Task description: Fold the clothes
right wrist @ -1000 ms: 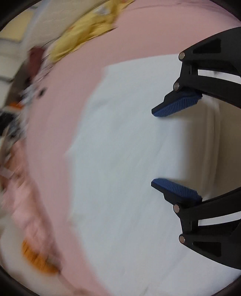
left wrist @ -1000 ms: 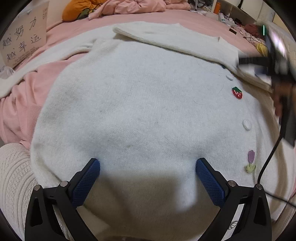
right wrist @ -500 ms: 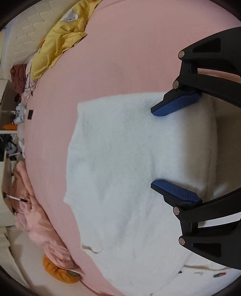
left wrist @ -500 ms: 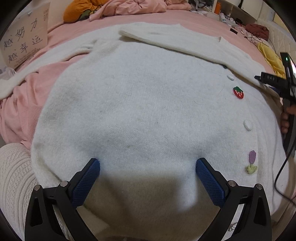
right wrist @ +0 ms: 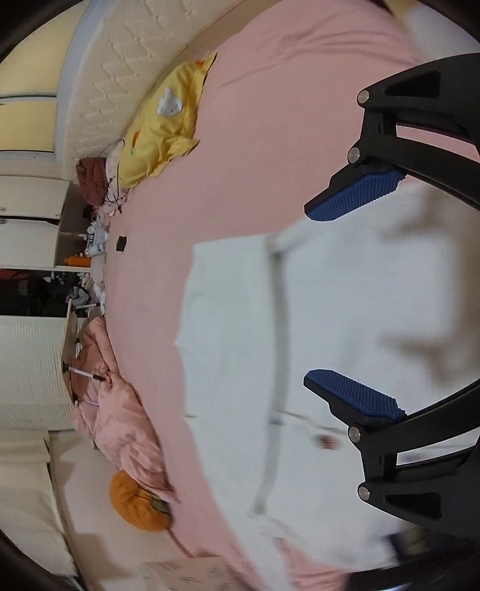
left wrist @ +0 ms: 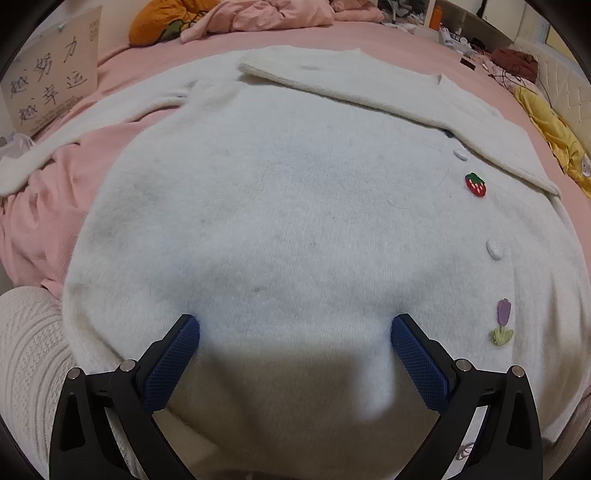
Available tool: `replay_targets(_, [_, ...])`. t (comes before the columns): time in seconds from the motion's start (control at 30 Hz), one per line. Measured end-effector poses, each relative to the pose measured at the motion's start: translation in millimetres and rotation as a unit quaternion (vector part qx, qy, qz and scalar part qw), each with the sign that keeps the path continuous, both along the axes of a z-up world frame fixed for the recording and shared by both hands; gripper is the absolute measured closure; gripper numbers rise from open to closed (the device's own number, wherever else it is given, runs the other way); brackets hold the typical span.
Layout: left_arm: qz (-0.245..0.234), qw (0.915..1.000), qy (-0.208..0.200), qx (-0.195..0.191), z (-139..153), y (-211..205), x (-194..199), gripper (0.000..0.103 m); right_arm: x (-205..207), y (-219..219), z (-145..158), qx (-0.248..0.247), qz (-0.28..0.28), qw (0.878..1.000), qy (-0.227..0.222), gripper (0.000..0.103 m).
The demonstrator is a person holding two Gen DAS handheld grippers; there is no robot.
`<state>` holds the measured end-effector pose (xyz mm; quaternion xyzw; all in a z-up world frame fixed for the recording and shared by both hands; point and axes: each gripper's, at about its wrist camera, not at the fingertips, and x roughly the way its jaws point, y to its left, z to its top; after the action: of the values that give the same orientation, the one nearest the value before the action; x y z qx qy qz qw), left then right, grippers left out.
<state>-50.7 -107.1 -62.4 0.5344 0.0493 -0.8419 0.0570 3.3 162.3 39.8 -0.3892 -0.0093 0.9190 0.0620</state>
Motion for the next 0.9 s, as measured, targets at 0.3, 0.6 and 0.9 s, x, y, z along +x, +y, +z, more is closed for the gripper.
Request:
replay_targets(0.3, [0.018, 0.9998, 0.008, -0.007, 0, -9, -9, 0.0, 36, -27, 0, 0.025, 0.049, 0.998, 0.026, 0.02])
replay_targets(0.6, [0.022, 0.9997, 0.005, -0.002, -1, 1, -4, 0.0, 40, -32, -3, -0.001, 0.063, 0.998, 0.019, 0.02])
replay_targets(0.9, [0.031, 0.9978, 0.03, 0.05, 32, 9, 13, 0.0, 35, -28, -13, -0.015, 0.058, 0.998, -0.003, 0.02])
